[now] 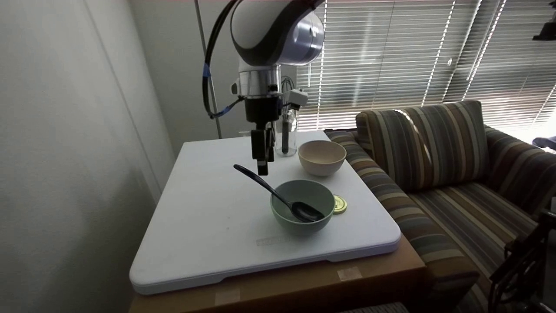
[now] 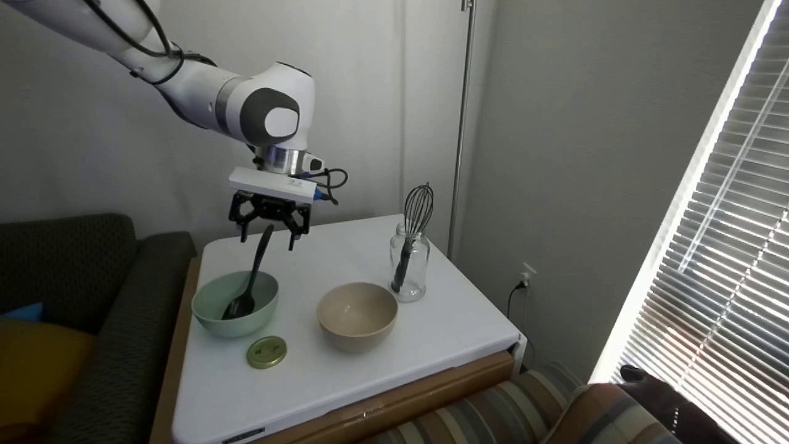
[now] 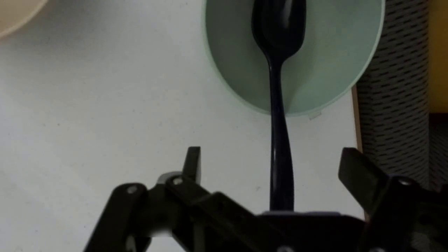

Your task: Put the spoon on the table

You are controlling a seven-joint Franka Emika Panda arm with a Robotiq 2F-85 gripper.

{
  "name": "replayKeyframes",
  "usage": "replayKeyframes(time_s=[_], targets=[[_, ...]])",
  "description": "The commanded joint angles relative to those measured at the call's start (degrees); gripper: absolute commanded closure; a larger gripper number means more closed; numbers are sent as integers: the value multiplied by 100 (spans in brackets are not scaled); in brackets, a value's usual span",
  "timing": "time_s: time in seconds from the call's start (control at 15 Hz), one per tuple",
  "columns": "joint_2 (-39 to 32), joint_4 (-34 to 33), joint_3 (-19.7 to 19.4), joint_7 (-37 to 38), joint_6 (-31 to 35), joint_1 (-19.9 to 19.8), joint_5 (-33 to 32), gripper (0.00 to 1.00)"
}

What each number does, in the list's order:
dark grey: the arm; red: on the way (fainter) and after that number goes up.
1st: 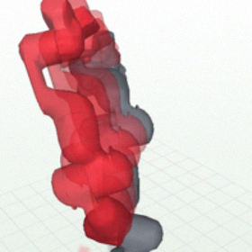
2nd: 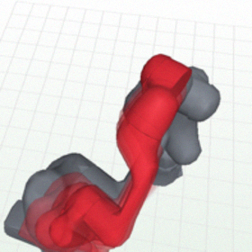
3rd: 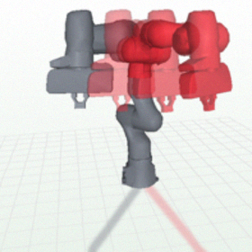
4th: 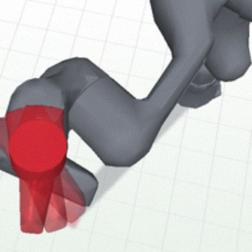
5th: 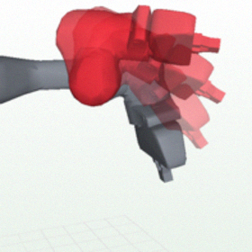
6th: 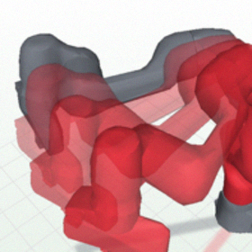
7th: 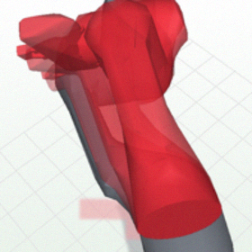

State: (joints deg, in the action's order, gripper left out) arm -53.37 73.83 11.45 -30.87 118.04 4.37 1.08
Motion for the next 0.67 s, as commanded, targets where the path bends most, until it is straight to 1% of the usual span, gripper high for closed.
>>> replayKeyframes(time_s=[0.0,0.27,0.33,0.4,0.47,0.53,0.6], targets=[[-383,-663,64,-42,-103,64,-58,0],[-498,-809,94,-6,-57,82,15,0],[-510,-798,99,16,-47,87,25,2],[-523,-775,106,33,-35,89,35,8],[-543,-770,101,64,-21,95,36,10],[-561,-760,117,63,-70,89,48,27],[-573,-741,127,67,-98,91,53,28]])
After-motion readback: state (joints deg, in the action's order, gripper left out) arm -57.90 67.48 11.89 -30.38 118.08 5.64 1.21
